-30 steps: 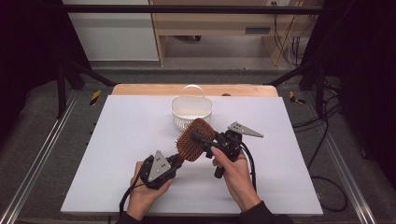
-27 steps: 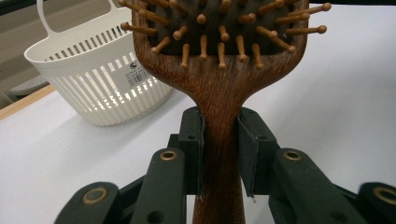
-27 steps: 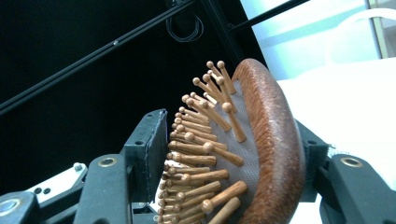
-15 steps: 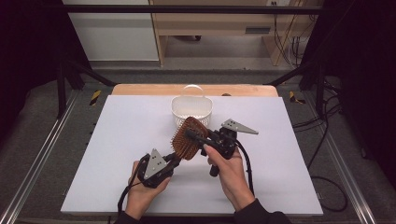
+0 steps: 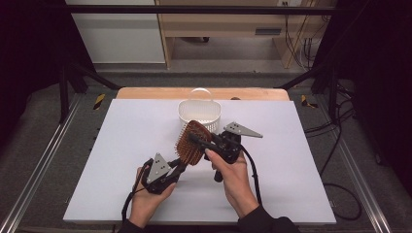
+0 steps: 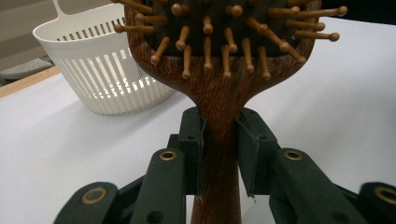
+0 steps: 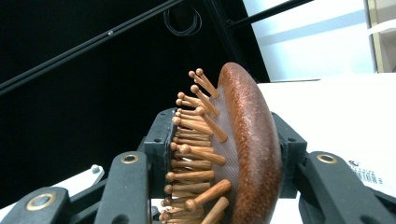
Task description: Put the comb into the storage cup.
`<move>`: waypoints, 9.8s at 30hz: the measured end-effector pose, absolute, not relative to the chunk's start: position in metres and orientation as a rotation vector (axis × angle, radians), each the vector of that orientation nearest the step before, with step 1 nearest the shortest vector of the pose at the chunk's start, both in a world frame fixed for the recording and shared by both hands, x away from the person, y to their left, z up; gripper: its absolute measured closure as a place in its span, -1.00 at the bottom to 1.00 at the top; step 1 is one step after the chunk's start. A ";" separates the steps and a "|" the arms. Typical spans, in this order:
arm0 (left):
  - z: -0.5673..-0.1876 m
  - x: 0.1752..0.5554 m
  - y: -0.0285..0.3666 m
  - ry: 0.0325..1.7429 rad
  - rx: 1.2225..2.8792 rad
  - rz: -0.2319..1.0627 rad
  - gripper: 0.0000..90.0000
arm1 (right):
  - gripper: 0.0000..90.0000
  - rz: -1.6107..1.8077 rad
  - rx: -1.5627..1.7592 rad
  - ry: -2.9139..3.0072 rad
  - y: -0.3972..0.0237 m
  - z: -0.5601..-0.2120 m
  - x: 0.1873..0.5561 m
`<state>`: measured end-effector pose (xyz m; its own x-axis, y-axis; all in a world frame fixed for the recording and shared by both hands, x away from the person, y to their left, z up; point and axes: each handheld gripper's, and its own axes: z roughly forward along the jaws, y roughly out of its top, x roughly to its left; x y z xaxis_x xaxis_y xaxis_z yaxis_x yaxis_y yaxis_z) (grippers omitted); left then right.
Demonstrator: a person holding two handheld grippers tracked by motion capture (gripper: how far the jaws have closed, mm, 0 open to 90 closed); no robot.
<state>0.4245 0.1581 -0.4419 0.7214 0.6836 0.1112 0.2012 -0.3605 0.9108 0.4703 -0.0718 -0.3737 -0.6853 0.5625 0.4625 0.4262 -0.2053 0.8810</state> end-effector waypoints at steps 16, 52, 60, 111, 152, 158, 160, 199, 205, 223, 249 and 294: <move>-0.441 0.427 0.164 0.736 1.828 0.577 0.40 | 0.17 2.042 1.237 1.866 -0.070 -0.371 0.474; -0.452 0.398 0.258 0.926 1.549 0.796 -0.87 | 0.15 2.029 1.256 1.675 -0.112 -0.343 0.486; -0.456 0.394 0.276 0.964 1.496 0.809 -0.91 | 0.14 2.032 1.247 1.658 -0.107 -0.327 0.491; -0.460 0.398 0.280 0.967 1.486 0.830 -0.92 | 0.14 2.072 1.285 1.408 -0.102 -0.270 0.554; -0.461 0.398 0.281 0.917 1.478 0.814 -0.93 | 0.13 1.991 1.302 1.326 -0.116 -0.276 0.569; -0.461 0.398 0.281 0.916 1.479 0.812 -0.93 | 0.13 1.980 1.307 1.320 -0.117 -0.278 0.570; -0.461 0.398 0.281 0.913 1.481 0.812 -0.93 | 0.13 1.976 1.307 1.321 -0.117 -0.279 0.570; -0.463 0.400 0.282 0.910 1.483 0.793 -0.93 | 0.13 1.916 1.463 1.298 -0.097 -0.371 0.604; -0.463 0.400 0.281 0.906 1.486 0.791 -0.93 | 0.13 1.916 1.473 1.304 -0.095 -0.378 0.604; -0.463 0.400 0.281 0.904 1.491 0.787 -0.93 | 0.12 1.919 1.490 1.308 -0.089 -0.386 0.605; -0.463 0.400 0.280 0.899 1.498 0.782 -0.93 | 0.12 1.921 1.521 1.296 -0.087 -0.398 0.606; -0.464 0.401 0.278 0.897 1.504 0.775 -0.93 | 0.09 1.941 1.520 1.360 -0.097 -0.405 0.608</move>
<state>0.4005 0.2780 -0.4635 0.4874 0.8731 -0.0161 0.1113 -0.0438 0.9928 0.6082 -0.0969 -0.4046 -0.3795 0.7289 0.5698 0.2867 -0.4930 0.8215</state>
